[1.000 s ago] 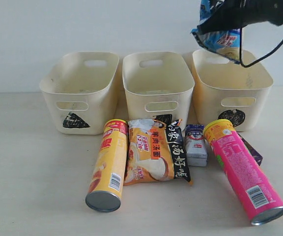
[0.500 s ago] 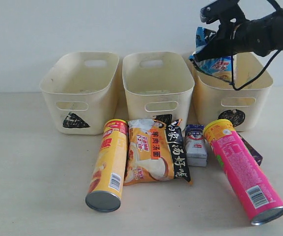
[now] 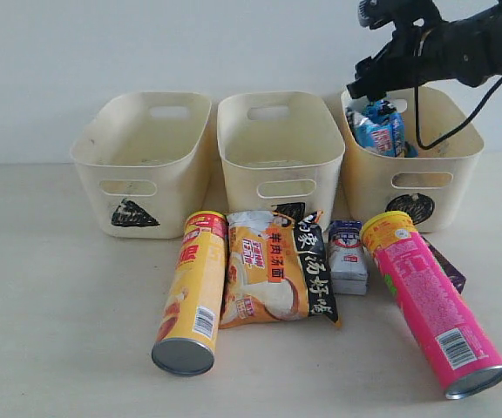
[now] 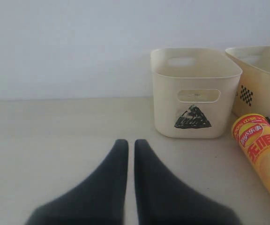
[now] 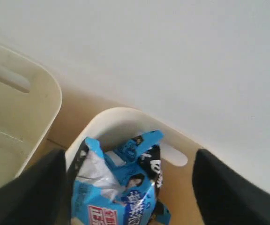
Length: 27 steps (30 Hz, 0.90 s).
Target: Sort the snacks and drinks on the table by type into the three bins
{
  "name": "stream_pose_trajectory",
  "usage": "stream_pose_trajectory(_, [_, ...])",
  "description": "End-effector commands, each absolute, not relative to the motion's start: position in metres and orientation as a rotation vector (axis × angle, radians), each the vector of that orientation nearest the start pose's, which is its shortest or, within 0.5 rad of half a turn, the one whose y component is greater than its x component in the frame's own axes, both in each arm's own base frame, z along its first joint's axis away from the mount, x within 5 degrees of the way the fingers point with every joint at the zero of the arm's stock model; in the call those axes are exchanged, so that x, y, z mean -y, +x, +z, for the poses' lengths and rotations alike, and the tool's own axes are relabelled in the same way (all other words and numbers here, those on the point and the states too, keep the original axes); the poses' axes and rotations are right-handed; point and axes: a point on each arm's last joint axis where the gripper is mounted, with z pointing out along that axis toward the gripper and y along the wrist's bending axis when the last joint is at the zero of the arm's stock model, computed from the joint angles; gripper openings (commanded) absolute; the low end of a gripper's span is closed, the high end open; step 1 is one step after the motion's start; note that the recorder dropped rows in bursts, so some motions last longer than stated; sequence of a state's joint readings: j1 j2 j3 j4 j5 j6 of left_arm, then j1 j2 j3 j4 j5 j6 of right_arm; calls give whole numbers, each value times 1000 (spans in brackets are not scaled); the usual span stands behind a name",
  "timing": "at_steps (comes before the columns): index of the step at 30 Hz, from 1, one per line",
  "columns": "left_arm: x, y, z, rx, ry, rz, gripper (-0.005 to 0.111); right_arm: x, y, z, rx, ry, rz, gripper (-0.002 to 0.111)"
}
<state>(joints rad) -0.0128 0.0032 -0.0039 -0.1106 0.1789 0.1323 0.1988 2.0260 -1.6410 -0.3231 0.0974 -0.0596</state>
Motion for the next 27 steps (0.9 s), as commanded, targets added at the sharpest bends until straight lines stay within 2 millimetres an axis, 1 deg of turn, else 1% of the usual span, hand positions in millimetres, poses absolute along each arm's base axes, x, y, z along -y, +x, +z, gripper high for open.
stream_pose_trajectory(1, [2,56,197,-1662,41,-8,4,-86,468,311,-1835,-509,-167,37])
stream_pose_trajectory(4, [2,56,197,-1662,41,-8,4,-82,456,331,-1853,-468,-164,10])
stream_pose_trajectory(5, [2,56,197,-1662,41,-8,4,-81,452,335,-1863,-460,-166,2])
stream_pose_trajectory(6, [2,56,197,-1662,41,-8,4,-79,449,339,-1875,-446,-163,0])
stream_pose_trajectory(9, [2,56,197,-1662,41,-8,4,-74,437,352,-1930,-402,-165,0])
stream_pose_trajectory(13, [2,56,197,-1662,41,-8,4,-68,422,362,-2024,-291,-130,0])
stream_pose_trajectory(17, [2,56,197,-1662,41,-8,4,-69,408,365,-2079,-190,-29,0])
stream_pose_trajectory(20, [2,56,197,-1662,41,-8,4,-70,393,365,-2088,-145,56,0])
stream_pose_trajectory(23, [2,56,197,-1662,41,-8,4,-73,372,363,-2096,-130,111,0])
stream_pose_trajectory(27, [2,56,197,-1662,41,-8,4,-83,337,356,-2078,-181,147,0])
